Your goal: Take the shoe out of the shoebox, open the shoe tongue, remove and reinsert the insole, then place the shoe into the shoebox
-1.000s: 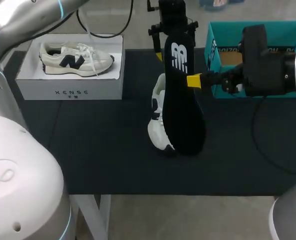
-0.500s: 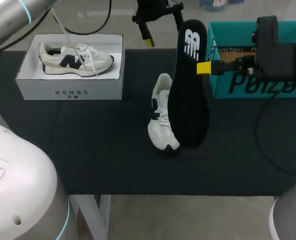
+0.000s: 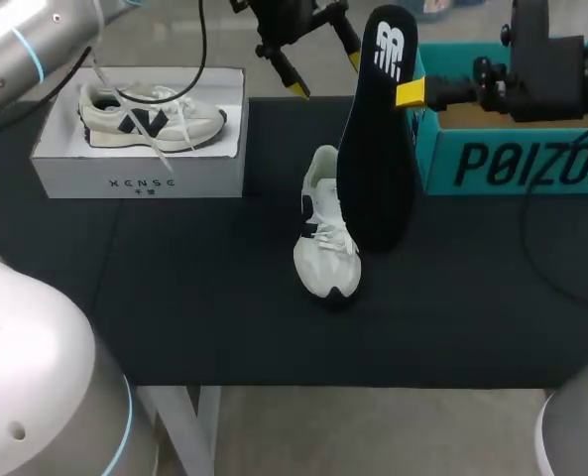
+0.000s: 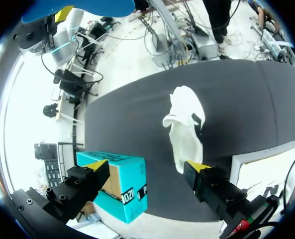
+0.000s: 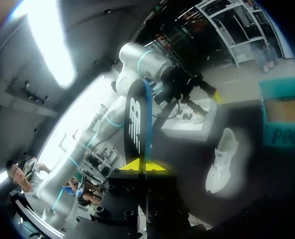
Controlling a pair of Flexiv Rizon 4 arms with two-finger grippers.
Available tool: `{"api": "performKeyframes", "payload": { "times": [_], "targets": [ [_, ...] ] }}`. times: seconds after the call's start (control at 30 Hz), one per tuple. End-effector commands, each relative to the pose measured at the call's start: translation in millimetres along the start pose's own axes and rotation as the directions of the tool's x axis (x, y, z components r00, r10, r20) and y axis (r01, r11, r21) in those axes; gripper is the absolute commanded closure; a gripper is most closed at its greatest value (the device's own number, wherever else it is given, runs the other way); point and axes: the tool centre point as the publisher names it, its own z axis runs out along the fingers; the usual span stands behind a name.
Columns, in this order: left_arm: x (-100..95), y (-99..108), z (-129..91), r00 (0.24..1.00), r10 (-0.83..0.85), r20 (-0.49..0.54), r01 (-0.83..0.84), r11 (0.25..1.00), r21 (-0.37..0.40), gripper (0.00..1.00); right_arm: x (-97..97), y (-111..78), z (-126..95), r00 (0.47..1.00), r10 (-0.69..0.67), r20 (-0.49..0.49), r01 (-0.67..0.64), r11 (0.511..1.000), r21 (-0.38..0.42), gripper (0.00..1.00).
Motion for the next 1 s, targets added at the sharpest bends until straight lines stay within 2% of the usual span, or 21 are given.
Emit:
{"api": "performKeyframes", "payload": {
  "times": [0.03,0.17,0.27,0.4,0.5,0.7,0.8,1.0],
  "targets": [
    [-0.1,0,0,1.0,0.001,-0.001,-0.001,1.0,-0.002,0.0,0.2,9.5,10,1.0,0.002,0.003,-0.002,1.0,0.012,1.0],
    [-0.1,0,0,1.0,0.001,-0.001,-0.001,1.0,-0.002,0.0,0.2,9.5,10,1.0,0.002,0.003,-0.002,1.0,0.012,1.0],
    [-5.0,-2,-15,0.999,-0.008,0.047,0.01,0.999,-0.042,0.0,0.2,9.5,10,1.0,0.002,0.003,-0.002,1.0,0.012,1.0],
    [-14.4,-7,-36,0.989,-0.015,0.148,0.02,0.999,-0.035,0.0,-10.4,38.5,6,0.997,0.047,-0.054,-0.049,0.998,-0.039,1.0],
    [-19.8,-14,-45,0.977,-0.003,0.212,0.012,0.999,-0.038,0.0,-21.0,57.0,5,0.992,0.096,-0.084,-0.1,0.994,-0.046,1.0],
    [-29.7,-40,-57,0.956,0.094,0.276,-0.058,0.989,-0.137,0.0,-44.9,86.9,5,0.977,0.194,-0.092,-0.196,0.981,-0.016,1.0],
    [-34.3,-53,-67,0.928,0.16,0.337,-0.087,0.971,-0.223,0.0,-59.5,97.8,7,0.961,0.255,-0.107,-0.259,0.966,-0.025,1.0],
    [-37.6,-74,-79,0.872,0.254,0.418,-0.138,0.948,-0.288,0.0,-82.7,115.6,12,0.932,0.343,-0.118,-0.35,0.936,-0.042,1.0]
  ]
}}
